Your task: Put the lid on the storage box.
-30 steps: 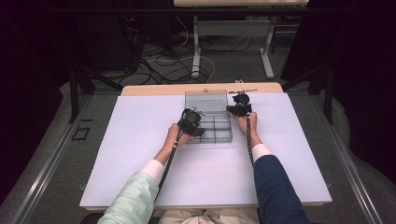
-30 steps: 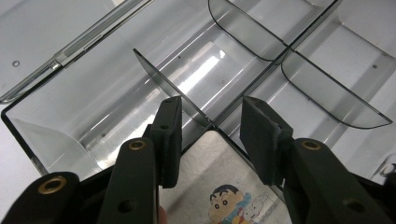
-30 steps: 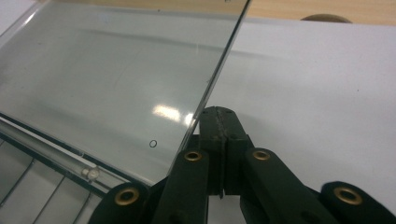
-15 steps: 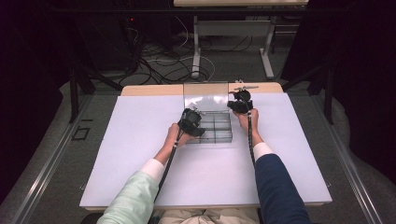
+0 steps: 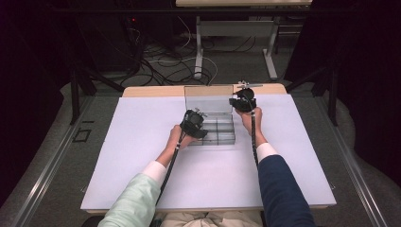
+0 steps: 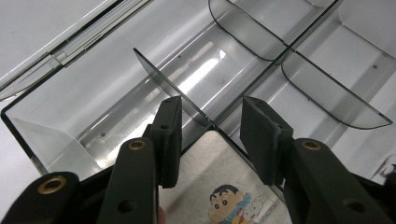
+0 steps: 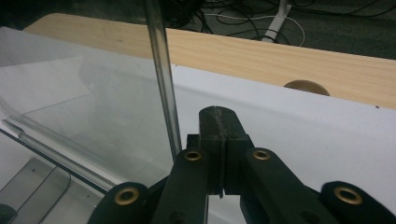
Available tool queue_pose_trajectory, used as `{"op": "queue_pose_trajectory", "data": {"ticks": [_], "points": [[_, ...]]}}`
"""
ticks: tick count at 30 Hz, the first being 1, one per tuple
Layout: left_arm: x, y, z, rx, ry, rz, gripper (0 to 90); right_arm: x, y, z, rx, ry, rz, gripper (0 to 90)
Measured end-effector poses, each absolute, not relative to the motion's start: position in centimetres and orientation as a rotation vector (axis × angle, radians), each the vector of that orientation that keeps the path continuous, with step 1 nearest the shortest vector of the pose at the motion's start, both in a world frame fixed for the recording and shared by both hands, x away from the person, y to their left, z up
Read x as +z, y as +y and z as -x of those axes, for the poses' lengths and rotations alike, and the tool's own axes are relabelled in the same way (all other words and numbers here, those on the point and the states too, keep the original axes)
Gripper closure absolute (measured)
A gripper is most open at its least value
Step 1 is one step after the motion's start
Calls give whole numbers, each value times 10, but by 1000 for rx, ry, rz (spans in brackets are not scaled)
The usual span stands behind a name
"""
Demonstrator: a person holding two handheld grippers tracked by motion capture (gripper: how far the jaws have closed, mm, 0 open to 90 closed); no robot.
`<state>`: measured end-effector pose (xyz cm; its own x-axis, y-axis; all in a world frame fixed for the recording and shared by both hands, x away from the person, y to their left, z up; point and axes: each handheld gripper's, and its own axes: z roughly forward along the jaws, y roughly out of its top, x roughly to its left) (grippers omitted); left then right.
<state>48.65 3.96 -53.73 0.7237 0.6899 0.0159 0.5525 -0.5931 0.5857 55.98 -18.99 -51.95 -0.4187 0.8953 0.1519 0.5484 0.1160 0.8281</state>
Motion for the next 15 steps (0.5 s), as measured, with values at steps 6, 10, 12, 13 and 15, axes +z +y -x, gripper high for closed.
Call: {"op": "queue_pose_trajectory", "data": {"ticks": [6,10,12,13,15], "points": [[-537,40,-486,325,941,-2366,596,-517,-190,-558,1239,2011,-1398,900],[-537,41,-486,318,940,-2366,596,-515,-190,-557,1251,2009,-1394,900],[-537,41,-486,318,939,-2366,596,-515,-191,-557,1249,2012,-1391,900],[-537,41,-486,319,937,-2366,596,-515,-191,-557,1250,2013,-1392,900],[-537,41,-486,317,939,-2365,596,-515,-191,-557,1251,2015,-1392,900]]}}
